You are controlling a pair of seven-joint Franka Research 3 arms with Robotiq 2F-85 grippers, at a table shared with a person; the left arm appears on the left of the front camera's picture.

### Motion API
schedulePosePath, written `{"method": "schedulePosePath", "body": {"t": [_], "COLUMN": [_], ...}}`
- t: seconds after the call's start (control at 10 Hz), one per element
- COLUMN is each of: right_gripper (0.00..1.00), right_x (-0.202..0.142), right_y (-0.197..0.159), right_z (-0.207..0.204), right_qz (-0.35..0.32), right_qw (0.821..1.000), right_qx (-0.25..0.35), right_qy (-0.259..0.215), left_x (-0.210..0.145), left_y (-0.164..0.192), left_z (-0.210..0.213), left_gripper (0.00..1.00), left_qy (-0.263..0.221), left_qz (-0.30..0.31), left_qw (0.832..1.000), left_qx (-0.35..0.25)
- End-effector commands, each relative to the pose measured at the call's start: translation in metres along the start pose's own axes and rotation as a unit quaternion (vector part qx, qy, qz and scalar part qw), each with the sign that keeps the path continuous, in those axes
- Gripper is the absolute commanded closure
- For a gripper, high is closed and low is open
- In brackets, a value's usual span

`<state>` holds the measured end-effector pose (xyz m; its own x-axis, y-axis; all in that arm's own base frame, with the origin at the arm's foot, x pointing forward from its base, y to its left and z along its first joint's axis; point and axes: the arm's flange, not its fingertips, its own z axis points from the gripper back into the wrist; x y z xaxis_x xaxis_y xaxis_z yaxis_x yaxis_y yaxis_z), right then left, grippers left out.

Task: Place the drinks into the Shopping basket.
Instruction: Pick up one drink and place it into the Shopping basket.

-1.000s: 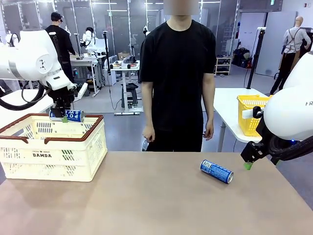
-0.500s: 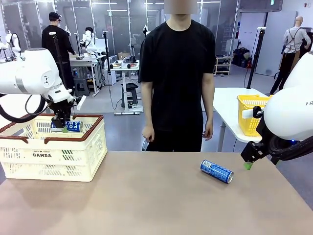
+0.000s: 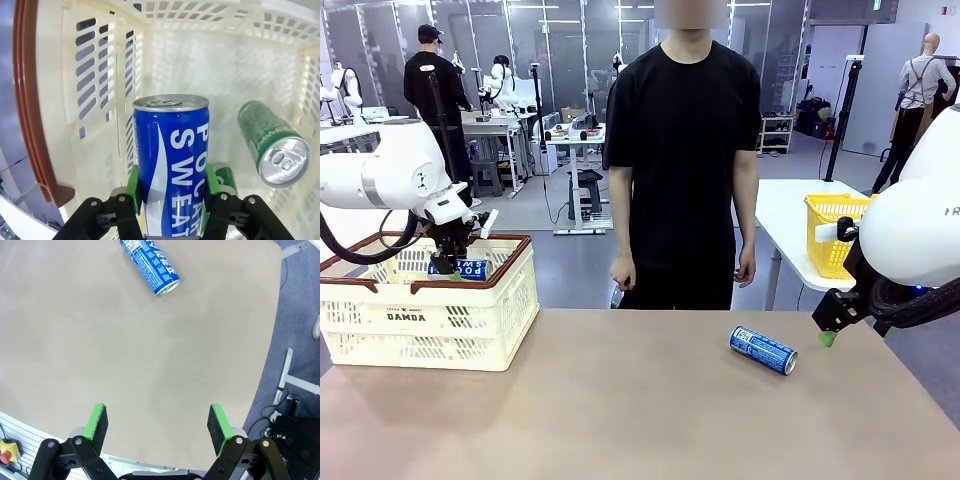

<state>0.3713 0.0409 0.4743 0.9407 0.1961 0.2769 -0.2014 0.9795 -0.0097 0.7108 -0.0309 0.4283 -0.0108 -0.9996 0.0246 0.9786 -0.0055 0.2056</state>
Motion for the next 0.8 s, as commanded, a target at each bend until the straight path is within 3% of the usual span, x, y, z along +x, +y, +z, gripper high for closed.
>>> {"method": "schedulePosePath", "body": {"t": [0.0,0.7], "right_gripper": [0.0,0.0], "right_x": [0.001,0.001], "right_y": [-0.002,-0.002], "right_z": [0.001,0.001], "right_qz": [0.009,0.009], "right_qw": [1.0,1.0], "right_qx": [-0.001,-0.001], "right_qy": [0.002,0.002], "left_x": [-0.008,-0.03], "left_y": [0.001,-0.009], "left_z": [-0.009,-0.042], "left_gripper": [0.43,0.43], "left_qy": [-0.009,-0.009], "left_qz": [0.004,-0.028], "left_qw": [1.0,0.999], "left_qx": [0.019,0.017]}}
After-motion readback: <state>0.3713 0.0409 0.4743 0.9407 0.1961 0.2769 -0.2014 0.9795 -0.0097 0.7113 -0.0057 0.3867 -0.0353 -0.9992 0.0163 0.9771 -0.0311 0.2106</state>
